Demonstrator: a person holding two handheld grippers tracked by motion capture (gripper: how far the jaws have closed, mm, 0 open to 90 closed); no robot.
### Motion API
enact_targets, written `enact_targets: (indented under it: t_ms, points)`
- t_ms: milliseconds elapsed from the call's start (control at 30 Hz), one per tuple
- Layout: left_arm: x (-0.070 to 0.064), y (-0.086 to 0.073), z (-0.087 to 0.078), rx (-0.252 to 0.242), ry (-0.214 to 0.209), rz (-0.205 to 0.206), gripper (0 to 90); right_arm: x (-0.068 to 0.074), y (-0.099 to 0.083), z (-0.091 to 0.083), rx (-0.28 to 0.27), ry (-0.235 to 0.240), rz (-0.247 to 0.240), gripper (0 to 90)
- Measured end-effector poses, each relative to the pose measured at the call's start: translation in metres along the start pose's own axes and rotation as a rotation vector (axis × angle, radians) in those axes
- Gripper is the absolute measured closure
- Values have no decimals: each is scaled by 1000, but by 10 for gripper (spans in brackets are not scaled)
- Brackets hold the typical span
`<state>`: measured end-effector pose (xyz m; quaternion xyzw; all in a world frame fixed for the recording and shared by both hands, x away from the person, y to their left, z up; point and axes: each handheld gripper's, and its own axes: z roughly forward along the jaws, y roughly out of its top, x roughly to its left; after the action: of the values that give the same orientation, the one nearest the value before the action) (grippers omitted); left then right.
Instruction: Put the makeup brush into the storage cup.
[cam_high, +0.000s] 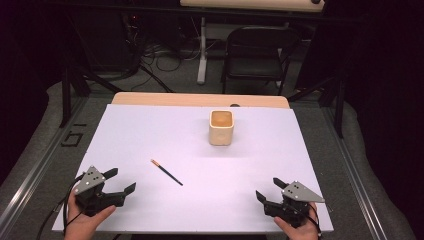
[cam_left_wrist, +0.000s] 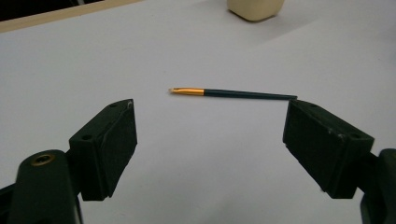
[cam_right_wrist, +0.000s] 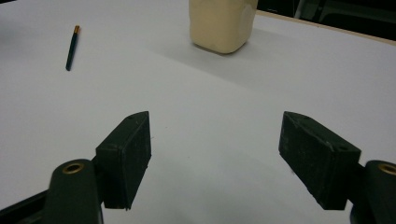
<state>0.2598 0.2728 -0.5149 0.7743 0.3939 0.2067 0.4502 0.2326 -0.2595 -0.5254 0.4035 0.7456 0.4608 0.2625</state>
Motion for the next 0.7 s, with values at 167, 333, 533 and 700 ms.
enact_targets:
  t_ms: [167, 333, 533, 700]
  points:
    - [0, 1, 2, 30, -6, 12, 183, -1, -1, 1, 4, 1, -1, 249]
    - [0, 4, 7, 74, -10, 28, 192, -2, -1, 3, 8, 5, 1, 247]
    - [0, 10, 10, 127, -15, 42, 197, -2, -2, 4, 18, 10, 8, 240]
    - [-1, 15, 12, 174, -16, 61, 198, -1, -2, 6, 24, 14, 7, 239]
